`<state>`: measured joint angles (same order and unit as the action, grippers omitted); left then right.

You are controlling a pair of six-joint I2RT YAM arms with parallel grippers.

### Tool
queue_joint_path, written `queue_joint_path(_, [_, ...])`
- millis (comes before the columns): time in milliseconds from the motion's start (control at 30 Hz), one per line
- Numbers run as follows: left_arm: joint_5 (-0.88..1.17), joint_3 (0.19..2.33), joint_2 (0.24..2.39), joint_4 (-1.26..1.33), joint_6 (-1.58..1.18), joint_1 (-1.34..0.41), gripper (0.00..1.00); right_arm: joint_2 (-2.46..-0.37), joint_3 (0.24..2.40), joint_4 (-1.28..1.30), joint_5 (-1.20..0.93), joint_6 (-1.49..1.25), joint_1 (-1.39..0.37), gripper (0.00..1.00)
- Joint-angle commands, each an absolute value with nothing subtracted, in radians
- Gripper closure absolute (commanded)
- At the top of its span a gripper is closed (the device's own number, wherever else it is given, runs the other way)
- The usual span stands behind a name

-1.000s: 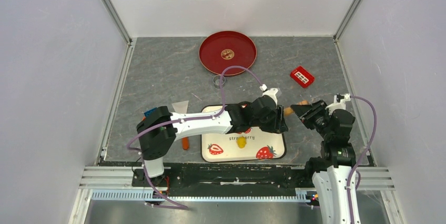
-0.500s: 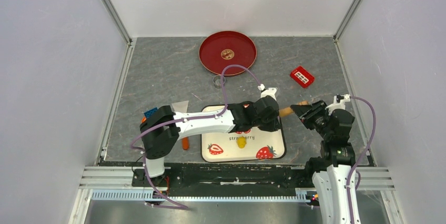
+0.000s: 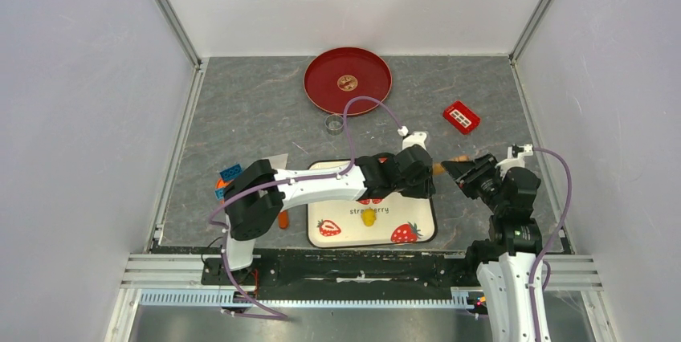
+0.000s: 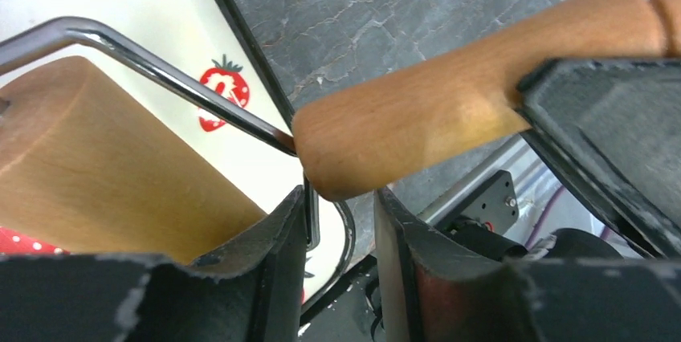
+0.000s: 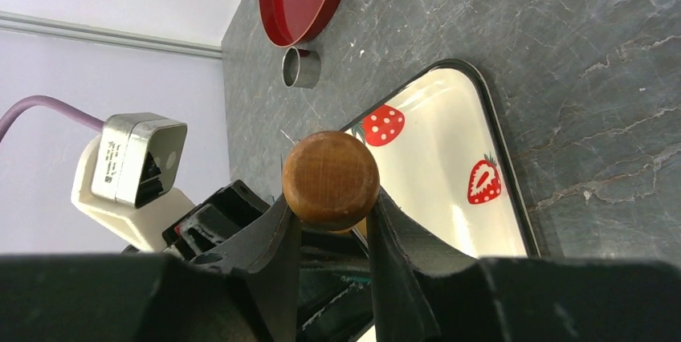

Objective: Roll out the dumpling wrappers from the dough

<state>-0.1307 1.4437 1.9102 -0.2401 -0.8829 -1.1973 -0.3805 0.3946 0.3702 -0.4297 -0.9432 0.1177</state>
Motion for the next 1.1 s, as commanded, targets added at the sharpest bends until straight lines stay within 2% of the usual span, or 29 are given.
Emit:
queue_joint_path(0, [-0.213,1.469,1.941,-0.309,-0.908,-1.201,0.65,-0.367,0.408,0.284,-0.471,-0.987,0.114,1.00])
queue_joint_path(67, [-0.220,1.460,1.933,-0.311,-0.908,-1.200,0.77,-0.367,0.410,0.284,-0.472,-0.980,0.114,1.00])
queue_joint_path(133, [-0.239,1.452,1.916,-0.322,-0.914,-1.200,0.96,-0.370,0.410,0.287,-0.471,-0.964,0.114,1.00])
queue_joint_path(167, [-0.247,1.448,1.906,-0.330,-0.916,-1.200,0.98,-0.371,0.410,0.289,-0.473,-0.951,0.115,0.99])
queue_joint_path(200, [-0.257,1.444,1.893,-0.335,-0.916,-1.199,0.98,-0.374,0.409,0.291,-0.476,-0.937,0.115,0.93])
queue_joint_path(233, [-0.263,1.439,1.880,-0.340,-0.916,-1.198,0.98,-0.376,0.408,0.292,-0.481,-0.927,0.115,0.83])
queue_joint_path(267, [-0.267,1.434,1.867,-0.344,-0.916,-1.195,0.98,-0.379,0.409,0.292,-0.485,-0.914,0.115,0.69])
queue_joint_path(300, [-0.269,1.426,1.855,-0.348,-0.914,-1.190,0.98,-0.382,0.408,0.296,-0.491,-0.902,0.114,0.50])
queue_joint_path(367, [-0.273,1.417,1.827,-0.368,-0.911,-1.177,0.98,-0.391,0.407,0.308,-0.498,-0.880,0.115,0.24])
queue_joint_path(467, [-0.272,1.387,1.789,-0.406,-0.911,-1.146,0.98,-0.412,0.408,0.339,-0.519,-0.828,0.115,0.02])
queue_joint_path(833, [-0.204,1.127,1.499,-0.570,-0.810,-1.024,0.98,-0.516,0.458,0.474,-0.666,-0.513,0.115,0.02])
queue_joint_path(1067, [-0.068,0.952,1.320,-0.674,-0.809,-1.015,0.98,-0.534,0.406,0.440,-0.760,-0.489,0.112,0.02])
